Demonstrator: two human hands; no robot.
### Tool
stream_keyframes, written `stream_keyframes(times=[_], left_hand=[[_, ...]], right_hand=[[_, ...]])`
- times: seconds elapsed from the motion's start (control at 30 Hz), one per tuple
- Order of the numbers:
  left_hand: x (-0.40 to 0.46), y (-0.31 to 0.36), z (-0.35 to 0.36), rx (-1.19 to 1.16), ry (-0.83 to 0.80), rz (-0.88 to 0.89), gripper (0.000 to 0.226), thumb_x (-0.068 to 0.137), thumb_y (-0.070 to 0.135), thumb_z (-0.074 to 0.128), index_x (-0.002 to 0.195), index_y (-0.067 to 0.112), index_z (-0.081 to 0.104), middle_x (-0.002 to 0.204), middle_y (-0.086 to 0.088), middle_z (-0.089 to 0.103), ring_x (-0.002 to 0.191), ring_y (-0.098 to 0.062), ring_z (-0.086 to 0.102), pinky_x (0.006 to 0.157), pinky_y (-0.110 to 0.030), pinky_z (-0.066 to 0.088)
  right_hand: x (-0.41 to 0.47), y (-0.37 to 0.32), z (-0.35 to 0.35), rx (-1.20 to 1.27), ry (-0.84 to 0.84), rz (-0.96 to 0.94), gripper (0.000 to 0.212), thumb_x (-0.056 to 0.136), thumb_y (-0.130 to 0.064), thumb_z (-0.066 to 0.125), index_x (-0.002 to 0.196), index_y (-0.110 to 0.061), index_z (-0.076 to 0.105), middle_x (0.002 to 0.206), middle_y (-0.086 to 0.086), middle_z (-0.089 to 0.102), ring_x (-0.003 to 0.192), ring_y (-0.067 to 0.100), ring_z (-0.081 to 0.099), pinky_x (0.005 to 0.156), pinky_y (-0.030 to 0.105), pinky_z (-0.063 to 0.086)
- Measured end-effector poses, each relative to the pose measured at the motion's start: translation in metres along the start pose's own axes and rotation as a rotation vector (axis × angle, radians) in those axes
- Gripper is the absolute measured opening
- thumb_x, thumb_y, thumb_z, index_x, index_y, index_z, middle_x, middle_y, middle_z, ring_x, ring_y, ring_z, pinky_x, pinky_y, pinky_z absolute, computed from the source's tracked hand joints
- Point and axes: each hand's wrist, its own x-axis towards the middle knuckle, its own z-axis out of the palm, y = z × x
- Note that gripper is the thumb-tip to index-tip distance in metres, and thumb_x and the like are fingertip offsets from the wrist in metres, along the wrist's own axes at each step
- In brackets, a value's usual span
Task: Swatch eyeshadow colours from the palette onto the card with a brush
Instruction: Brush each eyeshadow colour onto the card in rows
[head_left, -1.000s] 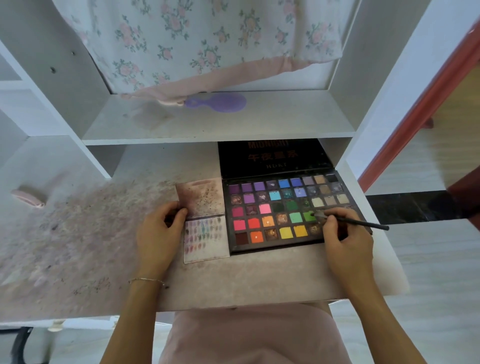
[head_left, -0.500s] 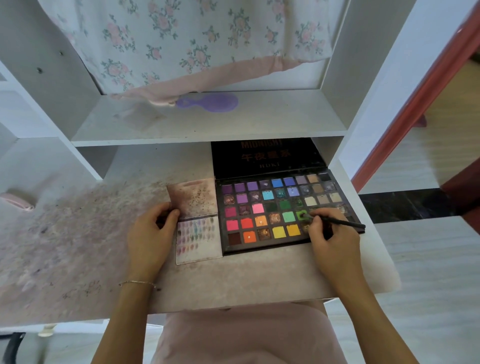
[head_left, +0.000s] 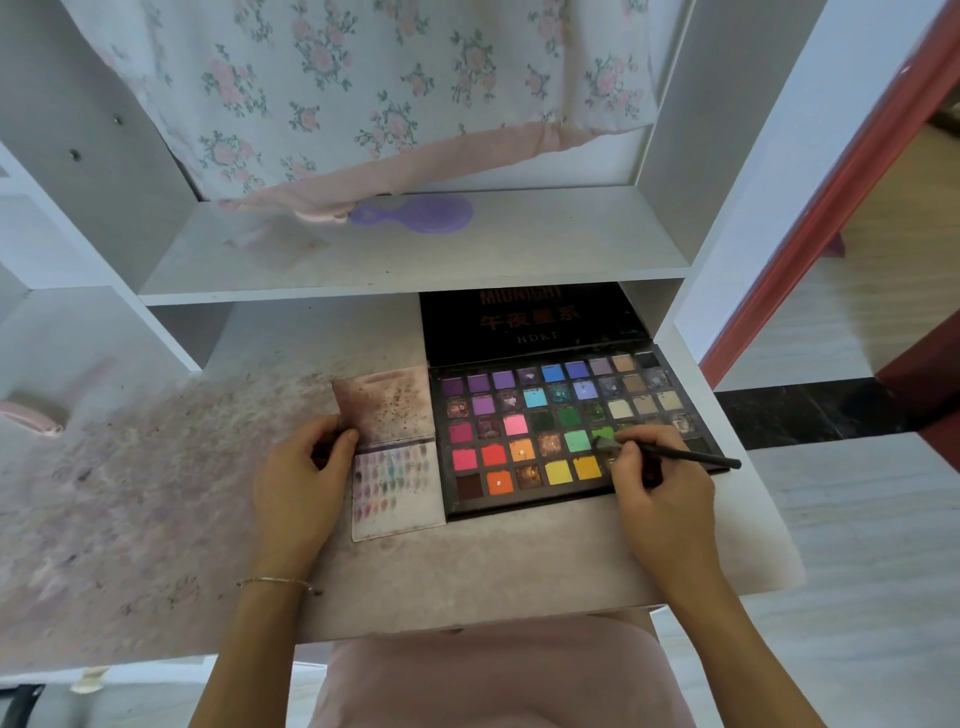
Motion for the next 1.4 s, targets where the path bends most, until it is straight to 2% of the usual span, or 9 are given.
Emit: stream_keyframes(times=[0.17,0.33,0.53,0.63,0.83,0.97,1.1,1.3,1.4], left_hand=[[0.0,-0.001,0.0,-0.004,-0.011,-0.004,0.022,0.089,0.018,0.055,0.107,0.013,0.065,0.1,-0.003,0.068,0.082,-0.012,0.056,0.071,-0.025,0.041],[0.001,0.0,-0.001,-0.037,-0.016,-0.008,0.021,0.088,0.017,0.056,0.107,0.014,0.066,0.098,0.0,0.068,0.082,-0.012,0.058,0.073,-0.026,0.043],[0.0,0.002,-0.001,-0.031,0.009,0.002,0.019,0.087,0.017,0.057,0.104,0.016,0.067,0.092,0.008,0.064,0.079,-0.008,0.056,0.067,-0.015,0.039],[-0.001,0.003,-0.002,-0.049,0.009,-0.007,0.019,0.088,0.017,0.057,0.104,0.017,0.066,0.089,0.012,0.061,0.077,-0.005,0.055,0.067,-0.011,0.038],[0.0,0.004,-0.002,-0.035,0.022,0.003,0.018,0.087,0.017,0.058,0.102,0.016,0.067,0.085,0.013,0.06,0.077,-0.008,0.057,0.067,-0.02,0.041],[0.0,0.004,-0.002,-0.042,0.022,0.009,0.017,0.087,0.017,0.058,0.101,0.016,0.067,0.085,0.013,0.061,0.077,-0.008,0.058,0.065,-0.016,0.041],[0.0,0.002,-0.002,-0.043,0.022,0.014,0.018,0.087,0.017,0.057,0.102,0.017,0.067,0.086,0.013,0.061,0.077,-0.008,0.058,0.066,-0.013,0.041],[0.001,0.002,-0.001,-0.051,0.027,0.02,0.017,0.087,0.016,0.057,0.101,0.016,0.067,0.085,0.012,0.062,0.076,-0.008,0.058,0.066,-0.014,0.041],[0.001,0.001,-0.001,-0.041,0.027,0.017,0.018,0.087,0.017,0.057,0.102,0.015,0.067,0.086,0.011,0.062,0.077,-0.01,0.059,0.068,-0.019,0.043]], right_hand=[[-0.014,-0.021,0.028,0.121,-0.152,-0.065,0.037,0.085,0.006,0.051,0.079,-0.03,0.053,0.072,-0.008,0.058,0.066,-0.005,0.056,0.053,0.004,0.04],[-0.025,-0.034,0.063,0.153,-0.307,-0.1,0.025,0.083,-0.009,0.052,0.079,-0.033,0.05,0.068,-0.013,0.054,0.069,0.002,0.055,0.055,0.013,0.044],[-0.024,-0.042,0.09,0.042,-0.456,-0.166,0.024,0.085,-0.021,0.05,0.082,-0.044,0.044,0.077,-0.017,0.055,0.075,0.002,0.054,0.064,0.014,0.043],[-0.024,-0.041,0.093,0.018,-0.453,-0.172,0.021,0.084,-0.024,0.049,0.082,-0.044,0.044,0.08,-0.015,0.056,0.08,0.008,0.056,0.068,0.024,0.048],[-0.025,-0.039,0.094,-0.035,-0.467,-0.192,0.016,0.081,-0.02,0.052,0.082,-0.035,0.049,0.079,-0.011,0.058,0.078,0.008,0.058,0.066,0.019,0.049],[-0.025,-0.041,0.094,-0.076,-0.454,-0.201,0.007,0.079,-0.023,0.05,0.083,-0.022,0.056,0.077,-0.013,0.056,0.078,0.008,0.057,0.066,0.023,0.049],[-0.025,-0.041,0.095,-0.122,-0.475,-0.222,0.006,0.082,-0.015,0.056,0.085,-0.019,0.059,0.078,-0.022,0.049,0.081,0.01,0.054,0.07,0.027,0.048],[-0.025,-0.039,0.095,-0.155,-0.507,-0.207,0.007,0.08,-0.014,0.056,0.083,-0.02,0.059,0.079,-0.01,0.055,0.082,0.012,0.052,0.071,0.031,0.048],[-0.025,-0.04,0.096,-0.161,-0.496,-0.204,0.008,0.082,-0.015,0.057,0.085,-0.021,0.059,0.08,-0.016,0.052,0.084,0.011,0.053,0.074,0.029,0.048]])
